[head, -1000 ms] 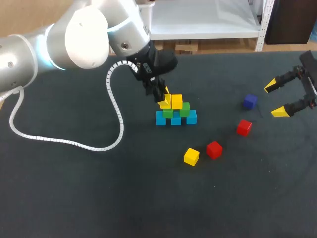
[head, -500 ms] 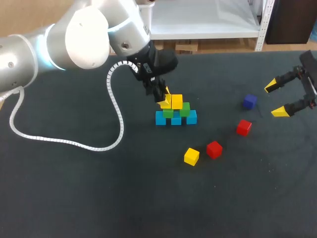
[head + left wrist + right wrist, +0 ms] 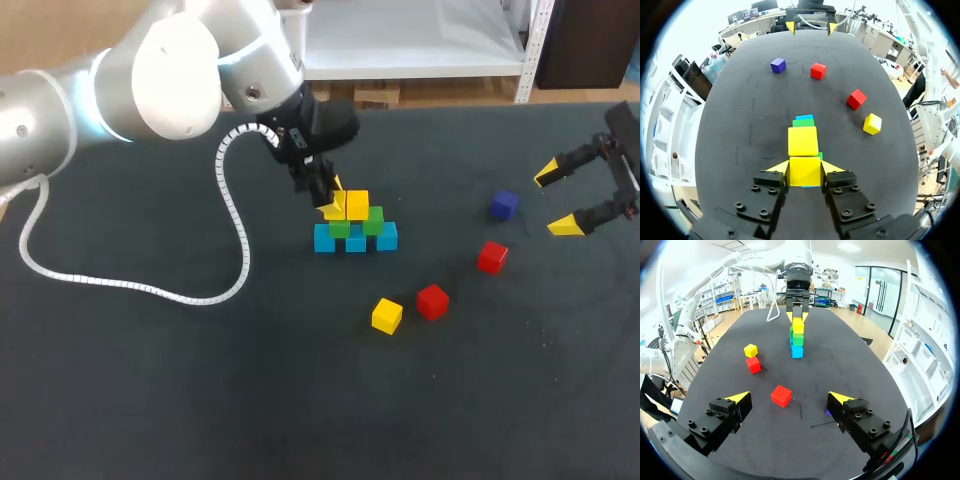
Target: Place the blue cubes, place green cubes on the blue cubes, place the yellow cubes on the green cubes, then place the red cubes on the yellow cubes, and place purple cube on the red cubes.
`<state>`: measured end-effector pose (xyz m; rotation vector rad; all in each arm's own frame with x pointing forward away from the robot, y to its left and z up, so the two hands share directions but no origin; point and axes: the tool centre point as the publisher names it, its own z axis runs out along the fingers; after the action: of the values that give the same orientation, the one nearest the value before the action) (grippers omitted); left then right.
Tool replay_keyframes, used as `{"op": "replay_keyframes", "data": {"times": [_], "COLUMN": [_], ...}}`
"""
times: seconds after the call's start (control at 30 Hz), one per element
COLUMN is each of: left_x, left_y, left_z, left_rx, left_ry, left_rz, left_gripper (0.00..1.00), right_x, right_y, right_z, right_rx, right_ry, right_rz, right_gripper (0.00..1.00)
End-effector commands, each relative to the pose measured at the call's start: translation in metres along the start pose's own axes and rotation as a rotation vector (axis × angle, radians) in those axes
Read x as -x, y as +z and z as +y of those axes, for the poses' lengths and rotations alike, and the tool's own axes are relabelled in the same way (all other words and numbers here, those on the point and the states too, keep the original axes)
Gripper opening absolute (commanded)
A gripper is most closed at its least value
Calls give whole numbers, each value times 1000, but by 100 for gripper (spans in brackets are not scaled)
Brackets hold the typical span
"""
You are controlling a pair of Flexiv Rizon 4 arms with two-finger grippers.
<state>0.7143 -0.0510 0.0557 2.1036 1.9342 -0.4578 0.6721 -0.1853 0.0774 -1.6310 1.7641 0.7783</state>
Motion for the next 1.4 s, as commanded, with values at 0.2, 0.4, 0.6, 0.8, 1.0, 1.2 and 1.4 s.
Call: {"op": "replay_keyframes", "data": {"times": [0.2,0.4,0.6,0.8,1.0,1.2,1.4], "left_x": [0,0,1,1,1,0,-3], "left_y": [0,0,0,0,0,-5,-22], "left_z": [0,0,0,0,0,-1,-7], "left_rx": [-4,-3,-3,-4,-5,4,39], "left_ry": [-4,-4,-6,-6,-6,-10,10], "left_rz": [3,5,5,5,7,10,5], "left_gripper": [18,24,35,39,49,70,100], "right_x": [0,0,0,0,0,0,0], "right_y": [1,1,1,1,1,1,1], "right_z": [-1,-1,-1,-1,-1,-1,-1], "right_rx": [0,0,0,0,0,0,0], "right_ry": [-1,-1,-1,-1,-1,-1,-1], "right_rz": [-2,-2,-2,-2,-2,-2,-2], "right_gripper": [100,100,100,100,100,100,100]}}
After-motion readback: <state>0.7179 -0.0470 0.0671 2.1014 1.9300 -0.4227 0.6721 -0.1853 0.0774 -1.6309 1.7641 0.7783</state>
